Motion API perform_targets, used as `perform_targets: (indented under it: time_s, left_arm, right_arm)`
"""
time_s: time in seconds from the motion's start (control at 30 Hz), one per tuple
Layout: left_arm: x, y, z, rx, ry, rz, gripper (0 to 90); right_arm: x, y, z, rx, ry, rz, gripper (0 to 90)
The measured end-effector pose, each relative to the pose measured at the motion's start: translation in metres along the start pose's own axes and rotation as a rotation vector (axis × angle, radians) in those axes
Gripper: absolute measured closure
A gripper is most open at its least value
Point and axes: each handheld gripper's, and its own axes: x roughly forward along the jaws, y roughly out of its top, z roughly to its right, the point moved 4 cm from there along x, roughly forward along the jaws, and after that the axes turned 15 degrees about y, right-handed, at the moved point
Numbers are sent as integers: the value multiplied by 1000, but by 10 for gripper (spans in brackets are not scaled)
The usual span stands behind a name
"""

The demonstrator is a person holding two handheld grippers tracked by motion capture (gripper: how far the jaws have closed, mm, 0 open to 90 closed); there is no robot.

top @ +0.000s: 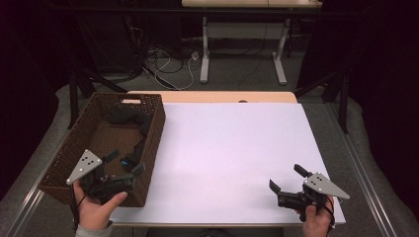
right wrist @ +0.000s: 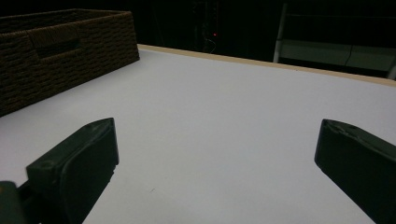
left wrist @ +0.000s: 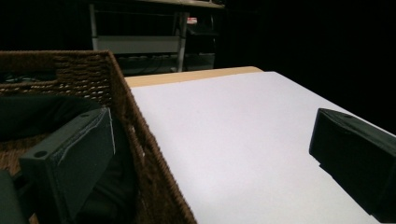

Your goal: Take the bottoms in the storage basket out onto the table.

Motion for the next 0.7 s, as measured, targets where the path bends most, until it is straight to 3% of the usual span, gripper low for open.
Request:
perform_targets:
  time_s: [0.13,0.27,0.37,0.53,0.63,0.7]
  left_arm:
    - [8,11,1,-9,-4,-28,5]
    - [15,21,2,34,21,-55,5]
    - [20,30,3,49,42,-51,5]
    - [30,41,1,42,61,-21,5]
    - [40,48,-3,40,61,-35,5]
    - [46,52,-6,41,86,-27,5]
  right_arm:
    - [1,2,0,-8,1,-6,0]
    - [0,3,2,-13,3,-13,0]
    - [4,3,3,1,22,-25,0]
    - [6,3,2,-19,30,-38,0]
    - [7,2,2,-13,24,-38,0]
    - [10,0,0,-2,35,-39,0]
